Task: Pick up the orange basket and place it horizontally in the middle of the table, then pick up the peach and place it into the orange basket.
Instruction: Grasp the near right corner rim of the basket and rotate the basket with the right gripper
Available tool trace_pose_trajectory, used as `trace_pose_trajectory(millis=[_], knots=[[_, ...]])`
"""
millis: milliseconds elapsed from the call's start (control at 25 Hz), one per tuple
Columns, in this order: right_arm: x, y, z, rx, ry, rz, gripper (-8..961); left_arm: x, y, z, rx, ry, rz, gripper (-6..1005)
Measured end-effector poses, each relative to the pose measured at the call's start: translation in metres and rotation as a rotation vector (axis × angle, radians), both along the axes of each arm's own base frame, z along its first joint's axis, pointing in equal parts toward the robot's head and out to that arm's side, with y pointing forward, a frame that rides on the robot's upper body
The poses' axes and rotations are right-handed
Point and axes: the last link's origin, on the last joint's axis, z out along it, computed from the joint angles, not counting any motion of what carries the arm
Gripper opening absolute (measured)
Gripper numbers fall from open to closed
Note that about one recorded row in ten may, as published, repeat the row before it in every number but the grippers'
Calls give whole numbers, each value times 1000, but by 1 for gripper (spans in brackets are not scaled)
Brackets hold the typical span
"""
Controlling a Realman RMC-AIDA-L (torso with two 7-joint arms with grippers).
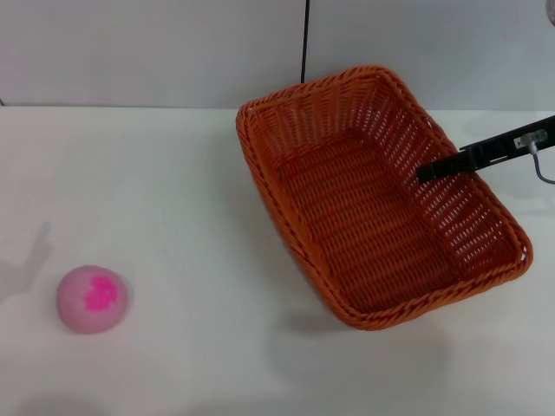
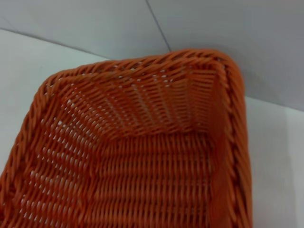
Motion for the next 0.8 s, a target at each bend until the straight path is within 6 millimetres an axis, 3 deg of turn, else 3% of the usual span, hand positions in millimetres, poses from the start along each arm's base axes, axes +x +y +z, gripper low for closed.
trace_pose_trajectory(millis=[800], knots=[[-1, 8, -15, 53, 9, 27, 725, 0, 2, -3, -20, 4, 0, 836]])
